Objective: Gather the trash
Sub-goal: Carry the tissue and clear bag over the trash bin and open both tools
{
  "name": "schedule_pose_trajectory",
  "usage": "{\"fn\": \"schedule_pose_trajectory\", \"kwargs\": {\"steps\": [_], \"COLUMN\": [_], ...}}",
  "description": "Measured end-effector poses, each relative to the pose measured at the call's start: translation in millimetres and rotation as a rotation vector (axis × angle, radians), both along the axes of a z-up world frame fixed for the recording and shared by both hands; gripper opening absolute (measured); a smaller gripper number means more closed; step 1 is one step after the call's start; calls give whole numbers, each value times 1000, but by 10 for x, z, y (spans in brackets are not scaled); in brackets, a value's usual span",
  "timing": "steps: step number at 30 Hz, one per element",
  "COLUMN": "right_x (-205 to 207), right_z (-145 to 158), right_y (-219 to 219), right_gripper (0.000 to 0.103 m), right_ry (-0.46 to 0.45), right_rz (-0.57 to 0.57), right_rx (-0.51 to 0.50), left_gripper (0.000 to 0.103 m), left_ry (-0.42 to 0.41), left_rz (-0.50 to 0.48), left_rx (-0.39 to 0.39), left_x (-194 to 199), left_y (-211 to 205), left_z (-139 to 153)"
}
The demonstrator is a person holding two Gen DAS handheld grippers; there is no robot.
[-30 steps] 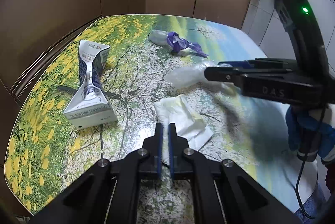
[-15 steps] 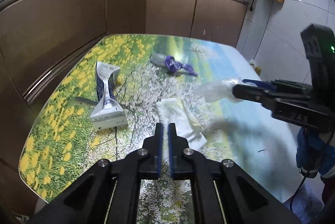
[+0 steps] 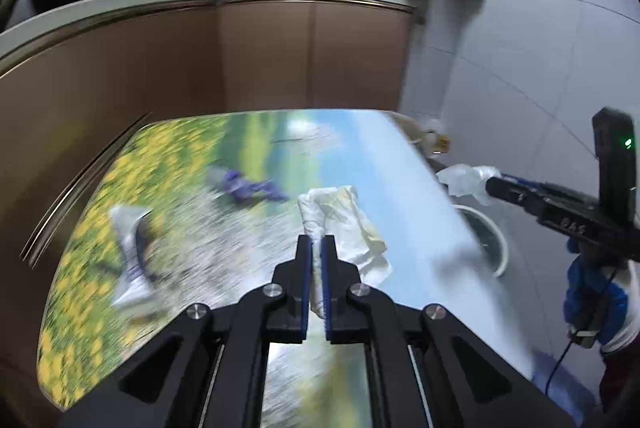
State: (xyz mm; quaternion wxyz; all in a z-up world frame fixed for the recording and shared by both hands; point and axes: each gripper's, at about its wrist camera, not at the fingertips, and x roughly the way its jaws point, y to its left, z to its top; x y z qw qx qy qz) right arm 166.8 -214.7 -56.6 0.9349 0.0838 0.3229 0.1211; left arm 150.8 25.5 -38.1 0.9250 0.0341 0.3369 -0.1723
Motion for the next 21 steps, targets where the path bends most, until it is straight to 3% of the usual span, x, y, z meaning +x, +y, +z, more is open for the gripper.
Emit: {"fn": "schedule_pose_trajectory", "kwargs": {"steps": [10,15,21], "right_x": [-25,77,260], "right_z": [-353,-694,-1074], "right_y": [-1117,-1484,-1810], "right_gripper": [33,33,35], "right_ry": [58,122,195], "right_rz": [-304,-413,-479], "right_rx": [-39,-54,-49], "left_gripper": [4,4,5], "left_ry": [44,135,217], "left_rz": [-256,-367,-411], "left_rx": [22,33,68], "left_x": [537,880,1238], "left_y": [-1651,-2494,-3241], "left_z": [-30,-314,-698]}}
